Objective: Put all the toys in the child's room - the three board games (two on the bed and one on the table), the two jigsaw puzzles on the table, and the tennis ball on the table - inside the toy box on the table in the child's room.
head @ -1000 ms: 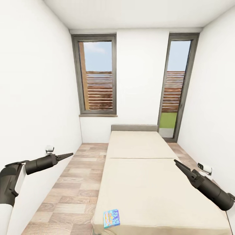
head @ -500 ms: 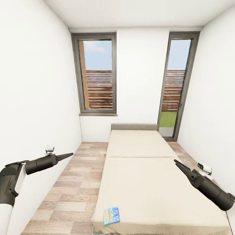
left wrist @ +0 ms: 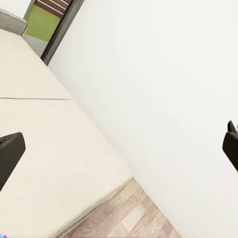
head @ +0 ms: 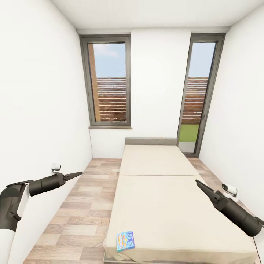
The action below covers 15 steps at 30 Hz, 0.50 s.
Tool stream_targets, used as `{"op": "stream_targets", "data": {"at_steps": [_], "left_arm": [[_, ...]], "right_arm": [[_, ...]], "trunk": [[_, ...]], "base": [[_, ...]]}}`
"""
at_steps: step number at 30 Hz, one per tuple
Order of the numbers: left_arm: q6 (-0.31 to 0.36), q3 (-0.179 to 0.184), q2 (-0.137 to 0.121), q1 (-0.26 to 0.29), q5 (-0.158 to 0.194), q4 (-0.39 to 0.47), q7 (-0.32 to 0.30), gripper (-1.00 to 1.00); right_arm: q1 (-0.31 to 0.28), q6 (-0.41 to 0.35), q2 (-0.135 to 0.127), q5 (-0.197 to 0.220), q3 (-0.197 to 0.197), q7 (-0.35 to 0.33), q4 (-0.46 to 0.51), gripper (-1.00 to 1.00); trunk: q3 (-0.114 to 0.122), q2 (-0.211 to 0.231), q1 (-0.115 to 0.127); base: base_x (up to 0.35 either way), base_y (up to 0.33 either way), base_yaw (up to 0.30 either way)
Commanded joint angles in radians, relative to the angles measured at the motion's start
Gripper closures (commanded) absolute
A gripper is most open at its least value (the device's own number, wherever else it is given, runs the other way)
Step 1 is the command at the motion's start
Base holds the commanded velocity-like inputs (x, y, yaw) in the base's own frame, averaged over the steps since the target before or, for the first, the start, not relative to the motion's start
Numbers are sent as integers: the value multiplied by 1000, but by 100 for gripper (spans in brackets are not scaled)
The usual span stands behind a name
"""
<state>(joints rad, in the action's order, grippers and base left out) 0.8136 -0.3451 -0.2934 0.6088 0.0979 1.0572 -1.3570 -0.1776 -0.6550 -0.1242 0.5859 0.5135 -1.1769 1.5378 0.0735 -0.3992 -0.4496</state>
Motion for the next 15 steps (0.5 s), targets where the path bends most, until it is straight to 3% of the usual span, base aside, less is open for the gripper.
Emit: {"op": "stream_targets", "data": {"at_steps": [1,10,15], "left_arm": [[10,0,0,0,2,0,-2,-100],[10,-2,-2,1,2,0,-9,-100],[10,-5,-3,0,2,0,-12,-100]], "right_arm": [[0,-8,0,4,0,5,-1,-100],[-1,-10,1,5,-2,19,-1,-100],[-1,-9,1,4,-32,21,-1,-100]], "trunk": [[-1,-1,0],[-8,-1,0],[-11,-1,0]], "base": [[0,0,0],[0,1,0],[0,118,0]]}}
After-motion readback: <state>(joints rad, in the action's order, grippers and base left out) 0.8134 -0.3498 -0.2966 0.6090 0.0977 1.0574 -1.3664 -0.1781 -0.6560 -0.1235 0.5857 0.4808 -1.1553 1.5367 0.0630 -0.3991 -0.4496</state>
